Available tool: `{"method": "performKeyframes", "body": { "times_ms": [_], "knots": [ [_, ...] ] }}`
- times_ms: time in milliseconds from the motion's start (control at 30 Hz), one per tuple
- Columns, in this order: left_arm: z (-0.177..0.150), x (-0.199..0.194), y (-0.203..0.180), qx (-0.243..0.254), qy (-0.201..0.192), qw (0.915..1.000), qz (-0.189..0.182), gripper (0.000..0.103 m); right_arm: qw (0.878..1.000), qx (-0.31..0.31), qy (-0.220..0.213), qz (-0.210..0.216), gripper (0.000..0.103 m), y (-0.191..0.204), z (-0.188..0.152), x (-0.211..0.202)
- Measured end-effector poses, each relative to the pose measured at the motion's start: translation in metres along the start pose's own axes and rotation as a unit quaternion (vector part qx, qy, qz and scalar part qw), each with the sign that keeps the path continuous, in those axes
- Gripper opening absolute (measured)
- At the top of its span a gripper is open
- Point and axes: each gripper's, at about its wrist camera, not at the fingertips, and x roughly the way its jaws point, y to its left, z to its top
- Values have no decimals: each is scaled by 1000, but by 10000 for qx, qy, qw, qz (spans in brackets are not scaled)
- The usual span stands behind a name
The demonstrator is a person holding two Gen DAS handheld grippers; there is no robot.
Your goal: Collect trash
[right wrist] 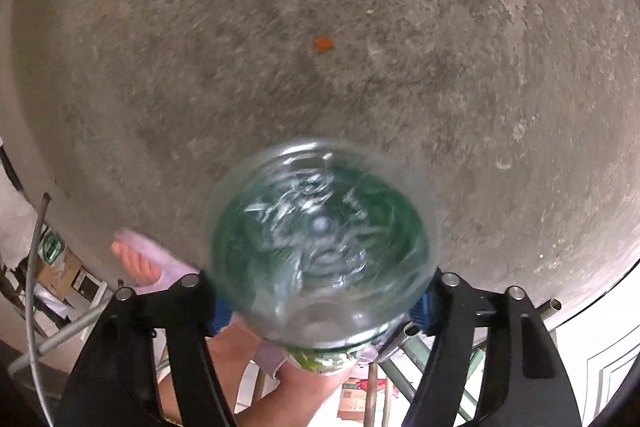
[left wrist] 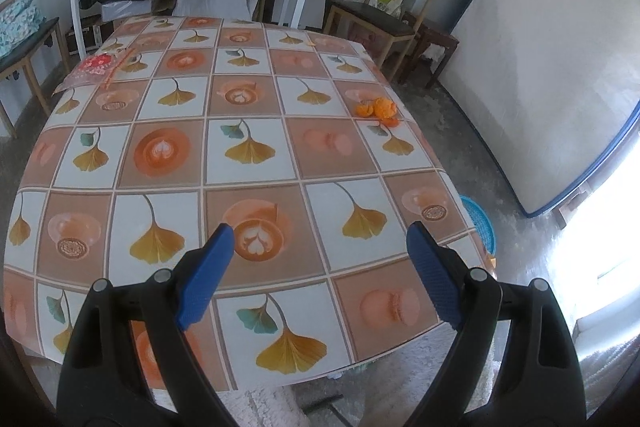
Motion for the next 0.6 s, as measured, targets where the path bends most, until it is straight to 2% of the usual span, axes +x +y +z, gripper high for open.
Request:
{"method": "performKeyframes", "body": {
  "times_ms": [167, 300, 367, 433, 600],
  "knots": [
    [-1, 4, -1, -28, 41, 10000, -29, 84, 9999, -112, -74, -13, 64, 0, -1, -8],
    [0, 4, -5, -36, -6, 10000, -76, 84, 9994, -307, -178, 44, 63, -6, -5, -33],
    [0, 3, -5, -99, -48, 9999, -128, 84, 9972, -650, -358, 11, 63, -1, -9, -55],
    [-2, 1, -4, -162, -121, 9997, -141, 84, 9928, -1036, -589, -83, 62, 5, -18, -77],
    [-11, -13, 3, -297, -335, 9989, -171, 84, 9712, -1963, -1325, -272, 62, 15, -51, -140]
  ]
}}
